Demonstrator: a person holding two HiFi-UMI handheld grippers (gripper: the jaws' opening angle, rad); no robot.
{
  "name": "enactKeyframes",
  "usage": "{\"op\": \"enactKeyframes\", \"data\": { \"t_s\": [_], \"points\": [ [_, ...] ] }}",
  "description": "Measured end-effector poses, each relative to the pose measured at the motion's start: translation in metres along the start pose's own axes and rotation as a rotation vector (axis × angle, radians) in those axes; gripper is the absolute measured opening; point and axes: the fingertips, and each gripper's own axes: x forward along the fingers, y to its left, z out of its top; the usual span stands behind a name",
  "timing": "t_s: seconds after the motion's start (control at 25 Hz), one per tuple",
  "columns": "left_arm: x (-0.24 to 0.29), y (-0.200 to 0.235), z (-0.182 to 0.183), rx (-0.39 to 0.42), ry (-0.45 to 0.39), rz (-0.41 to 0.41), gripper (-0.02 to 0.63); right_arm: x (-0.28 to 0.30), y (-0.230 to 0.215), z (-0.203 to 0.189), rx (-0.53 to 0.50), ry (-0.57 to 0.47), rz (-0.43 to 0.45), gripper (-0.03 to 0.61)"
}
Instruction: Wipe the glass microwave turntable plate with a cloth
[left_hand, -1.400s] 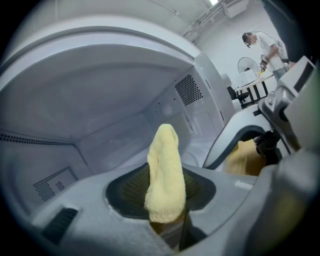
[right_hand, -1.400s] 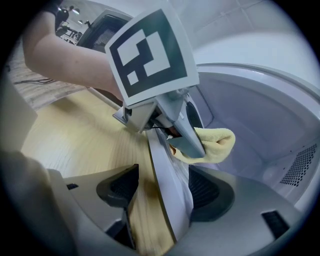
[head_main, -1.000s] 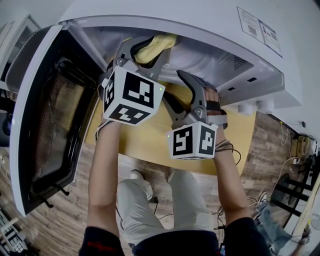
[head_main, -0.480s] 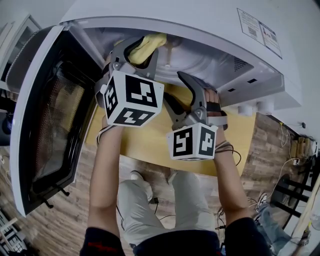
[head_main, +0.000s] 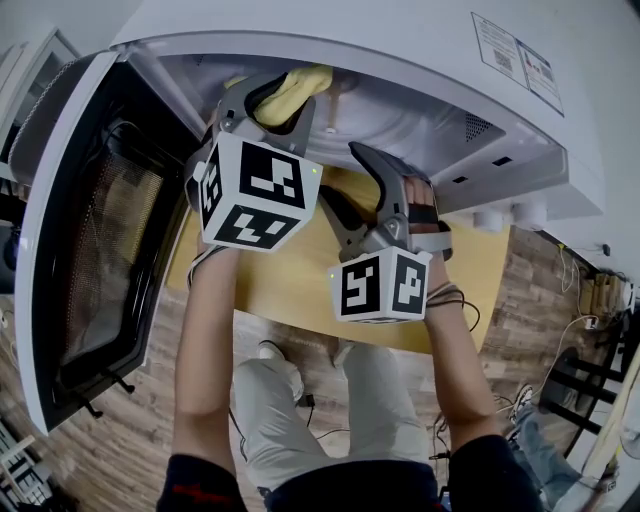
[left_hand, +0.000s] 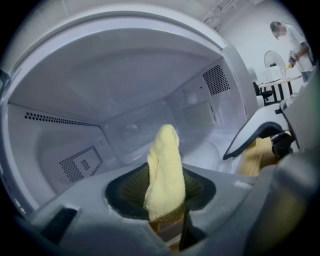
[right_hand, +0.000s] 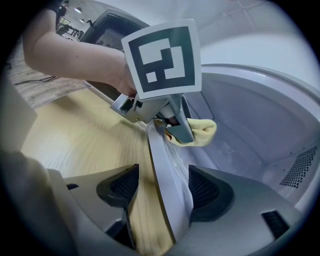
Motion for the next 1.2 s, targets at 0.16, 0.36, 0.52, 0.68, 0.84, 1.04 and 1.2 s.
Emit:
{"op": "enactKeyframes", "data": {
  "t_s": [0.16, 0.36, 0.52, 0.68, 0.84, 1.04, 1.2],
  "points": [
    [0.004, -0.003, 0.001, 0.015, 0.015, -0.022, 0.138, 0.000, 0.000, 0.000, -0.008, 0.003, -0.001, 0.278],
    [0.009, -0.018, 0.009, 0.046, 0.010, -0.074, 0.138, 0.000, 0.000, 0.000, -0.016, 0.002, -0.002, 0.278],
    [0.014, -0.032, 0.017, 0.094, -0.004, -0.130, 0.138, 0.000, 0.001, 0.000, -0.023, 0.001, -0.002, 0.278],
    [0.016, -0.047, 0.025, 0.124, -0.033, -0.190, 0.137, 0.000, 0.001, -0.001, -0.030, 0.004, -0.006, 0.278],
    [0.015, -0.058, 0.031, 0.137, -0.055, -0.240, 0.138, 0.001, 0.000, -0.002, -0.031, 0.009, -0.010, 0.278],
    [0.013, -0.070, 0.035, 0.170, -0.076, -0.288, 0.138, 0.001, 0.000, -0.002, -0.029, 0.012, -0.011, 0.278],
    [0.012, -0.070, 0.036, 0.178, -0.088, -0.296, 0.138, 0.001, 0.000, -0.002, -0.033, 0.016, -0.015, 0.278]
  ]
}}
